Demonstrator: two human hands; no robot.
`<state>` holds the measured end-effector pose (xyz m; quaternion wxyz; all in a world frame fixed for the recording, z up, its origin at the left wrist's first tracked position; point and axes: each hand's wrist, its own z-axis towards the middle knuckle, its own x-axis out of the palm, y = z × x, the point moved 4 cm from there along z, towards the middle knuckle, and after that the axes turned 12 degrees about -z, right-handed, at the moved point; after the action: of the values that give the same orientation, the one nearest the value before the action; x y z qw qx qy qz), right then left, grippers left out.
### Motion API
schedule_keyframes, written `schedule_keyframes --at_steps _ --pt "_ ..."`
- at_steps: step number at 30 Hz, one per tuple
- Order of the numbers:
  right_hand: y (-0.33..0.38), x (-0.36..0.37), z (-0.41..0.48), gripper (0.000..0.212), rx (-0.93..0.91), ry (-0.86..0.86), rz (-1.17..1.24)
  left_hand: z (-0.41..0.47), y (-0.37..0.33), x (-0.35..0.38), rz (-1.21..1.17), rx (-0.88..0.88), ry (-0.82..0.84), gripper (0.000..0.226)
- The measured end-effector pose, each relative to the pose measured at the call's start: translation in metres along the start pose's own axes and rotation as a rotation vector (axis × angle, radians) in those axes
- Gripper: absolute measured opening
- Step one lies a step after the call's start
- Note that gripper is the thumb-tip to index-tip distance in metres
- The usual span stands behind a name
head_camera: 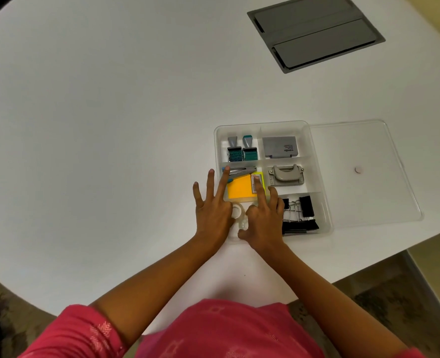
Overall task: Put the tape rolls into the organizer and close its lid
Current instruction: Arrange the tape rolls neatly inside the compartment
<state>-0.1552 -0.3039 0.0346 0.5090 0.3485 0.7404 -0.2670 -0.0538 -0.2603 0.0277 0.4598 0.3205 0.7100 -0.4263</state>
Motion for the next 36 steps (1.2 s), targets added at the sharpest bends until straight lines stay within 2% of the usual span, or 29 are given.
schedule_keyframes --at_steps 3,7,11,16,21,24,26,28,31,36 --pt "-0.007 0.0 -0.001 0.047 0.009 -0.002 0.014 -0.001 0.0 0.0 0.012 0.021 -0.013 0.049" --pt "-0.016 -0.004 -0.003 0.05 0.022 -0.068 0.145 -0.001 0.0 0.003 -0.015 0.074 -0.003 0.029" --pt "-0.018 -0.007 -0.006 0.045 0.052 -0.169 0.264 0.0 0.001 0.004 -0.027 0.022 0.044 0.06" --pt "-0.011 -0.009 -0.011 0.042 0.042 -0.293 0.233 -0.006 -0.007 0.0 0.023 0.082 0.003 0.052" --pt "-0.003 -0.013 -0.009 0.04 0.07 -0.334 0.225 -0.008 -0.002 0.004 -0.01 0.006 0.047 0.063" --pt "-0.001 -0.012 -0.007 0.04 0.068 -0.328 0.225 -0.014 0.007 -0.002 -0.148 -0.012 0.011 0.049" --pt "0.001 -0.01 -0.004 0.04 0.052 -0.328 0.23 -0.02 0.015 -0.01 -0.295 -0.044 -0.138 0.032" --pt "0.005 -0.009 0.0 0.04 0.014 -0.323 0.24 -0.025 0.026 -0.013 -0.539 -0.167 -0.235 0.033" --pt "0.012 -0.007 0.005 0.037 -0.083 -0.333 0.232 -0.027 0.04 -0.008 -0.896 -0.403 -0.211 0.037" --pt "0.018 -0.001 0.011 0.032 -0.181 -0.357 0.158 -0.027 0.05 0.005 -1.073 -0.583 -0.132 0.009"
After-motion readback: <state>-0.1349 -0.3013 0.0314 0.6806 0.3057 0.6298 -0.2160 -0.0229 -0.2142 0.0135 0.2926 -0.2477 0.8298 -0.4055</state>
